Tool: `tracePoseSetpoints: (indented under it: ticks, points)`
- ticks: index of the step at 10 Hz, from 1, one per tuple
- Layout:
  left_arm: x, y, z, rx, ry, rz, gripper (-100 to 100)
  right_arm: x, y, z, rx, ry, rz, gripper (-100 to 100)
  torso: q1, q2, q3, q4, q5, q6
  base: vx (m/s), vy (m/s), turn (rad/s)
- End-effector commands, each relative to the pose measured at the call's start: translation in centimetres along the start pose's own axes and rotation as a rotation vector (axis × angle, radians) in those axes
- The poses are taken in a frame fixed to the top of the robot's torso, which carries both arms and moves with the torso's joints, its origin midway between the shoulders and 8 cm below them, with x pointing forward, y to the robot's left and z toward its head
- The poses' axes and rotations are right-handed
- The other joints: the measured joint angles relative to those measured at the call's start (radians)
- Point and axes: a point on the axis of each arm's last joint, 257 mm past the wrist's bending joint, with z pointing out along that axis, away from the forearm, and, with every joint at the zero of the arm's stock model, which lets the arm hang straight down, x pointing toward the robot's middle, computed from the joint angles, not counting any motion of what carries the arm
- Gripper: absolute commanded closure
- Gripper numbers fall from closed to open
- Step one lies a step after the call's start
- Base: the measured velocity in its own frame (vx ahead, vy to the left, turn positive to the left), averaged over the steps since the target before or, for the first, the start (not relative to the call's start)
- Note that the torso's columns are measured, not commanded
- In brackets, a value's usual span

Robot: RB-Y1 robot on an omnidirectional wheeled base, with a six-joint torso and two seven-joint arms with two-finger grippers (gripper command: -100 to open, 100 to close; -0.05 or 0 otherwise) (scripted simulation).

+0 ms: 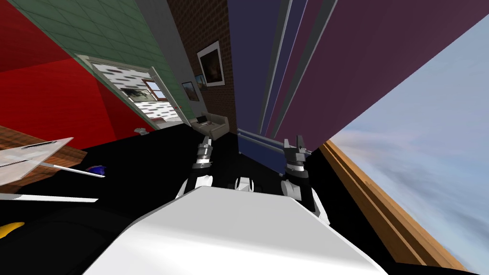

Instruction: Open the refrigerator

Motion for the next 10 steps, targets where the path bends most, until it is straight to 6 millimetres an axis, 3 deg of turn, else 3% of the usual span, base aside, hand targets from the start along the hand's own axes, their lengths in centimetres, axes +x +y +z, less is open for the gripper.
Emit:
tracePoseSetpoints:
  ticks: [1,10]
  points:
    - [0.0,0.0,0.0,0.000,0.000,0.000,0,0.2,-1.1,-0.5,0.019,0.042,-0.146,-100,0.000,0.001,0.000,0.000,0.000,0.000,0.095,0.039,0.011]
    - [0.0,0.0,0.0,0.000,0.000,0.000,0,0.0,-4.1,-2.3,0.056,0.134,-0.529,-100,0.000,0.002,0.001,0.000,0.000,0.000,0.081,0.031,0.008]
